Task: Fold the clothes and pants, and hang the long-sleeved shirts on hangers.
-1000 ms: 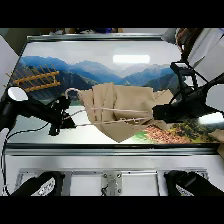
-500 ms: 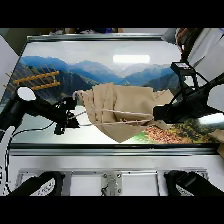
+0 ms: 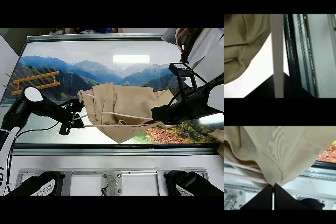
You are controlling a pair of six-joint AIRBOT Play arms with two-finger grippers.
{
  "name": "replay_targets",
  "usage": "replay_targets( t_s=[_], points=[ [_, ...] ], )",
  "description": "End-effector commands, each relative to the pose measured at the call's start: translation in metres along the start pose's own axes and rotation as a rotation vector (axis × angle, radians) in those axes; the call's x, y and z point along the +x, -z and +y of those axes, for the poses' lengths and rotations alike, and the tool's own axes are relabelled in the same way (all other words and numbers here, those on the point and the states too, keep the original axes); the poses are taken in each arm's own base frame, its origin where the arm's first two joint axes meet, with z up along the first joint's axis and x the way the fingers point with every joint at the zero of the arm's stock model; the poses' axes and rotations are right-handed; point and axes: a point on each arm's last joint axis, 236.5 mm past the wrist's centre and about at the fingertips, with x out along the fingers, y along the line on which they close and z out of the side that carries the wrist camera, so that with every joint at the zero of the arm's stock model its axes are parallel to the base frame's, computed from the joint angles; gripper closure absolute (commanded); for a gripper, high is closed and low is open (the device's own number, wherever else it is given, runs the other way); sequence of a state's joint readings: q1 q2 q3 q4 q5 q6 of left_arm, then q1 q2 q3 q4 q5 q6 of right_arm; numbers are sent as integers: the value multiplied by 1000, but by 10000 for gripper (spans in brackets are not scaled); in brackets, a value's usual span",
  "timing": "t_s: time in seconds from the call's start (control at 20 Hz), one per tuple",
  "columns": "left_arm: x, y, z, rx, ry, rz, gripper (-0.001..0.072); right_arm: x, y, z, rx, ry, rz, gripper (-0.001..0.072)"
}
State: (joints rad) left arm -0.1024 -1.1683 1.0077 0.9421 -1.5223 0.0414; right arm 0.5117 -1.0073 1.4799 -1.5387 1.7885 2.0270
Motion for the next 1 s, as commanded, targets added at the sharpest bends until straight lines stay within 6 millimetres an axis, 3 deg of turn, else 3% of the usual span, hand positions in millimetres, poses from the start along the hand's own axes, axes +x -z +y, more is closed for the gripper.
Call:
replay_targets(
  t_s=[0.0, 0.4, 0.65, 0.95],
  points=[
    [1, 0, 9, -20, -39, 2, 687, -2, 1, 2, -2, -10, -3, 686],
    [2, -1, 19, -28, -72, 0, 687, -11, -5, 6, -4, -43, -61, 686],
    [16, -9, 19, -62, -6, -78, 687, -16, -19, 42, -20, -193, -121, 687],
    [27, -6, 22, -81, 30, -99, 688, -21, -34, 59, -18, -265, -184, 687]
  ],
)
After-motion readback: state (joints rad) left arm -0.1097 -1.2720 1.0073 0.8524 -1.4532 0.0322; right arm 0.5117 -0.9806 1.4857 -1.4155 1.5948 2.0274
